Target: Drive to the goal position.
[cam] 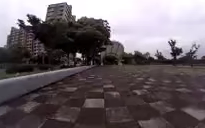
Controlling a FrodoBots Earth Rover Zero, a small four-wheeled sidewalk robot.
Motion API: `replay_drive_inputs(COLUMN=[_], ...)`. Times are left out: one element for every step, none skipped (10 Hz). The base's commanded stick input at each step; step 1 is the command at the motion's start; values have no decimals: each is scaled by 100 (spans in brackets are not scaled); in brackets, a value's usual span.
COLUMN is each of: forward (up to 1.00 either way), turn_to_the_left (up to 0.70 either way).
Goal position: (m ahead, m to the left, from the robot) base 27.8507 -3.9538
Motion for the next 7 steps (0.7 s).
replay_drive_inputs(forward=[100, 100, 100, 100, 100, 100, 100], turn_to_the_left=[0, 0, 0, 0, 0, 0, 0])
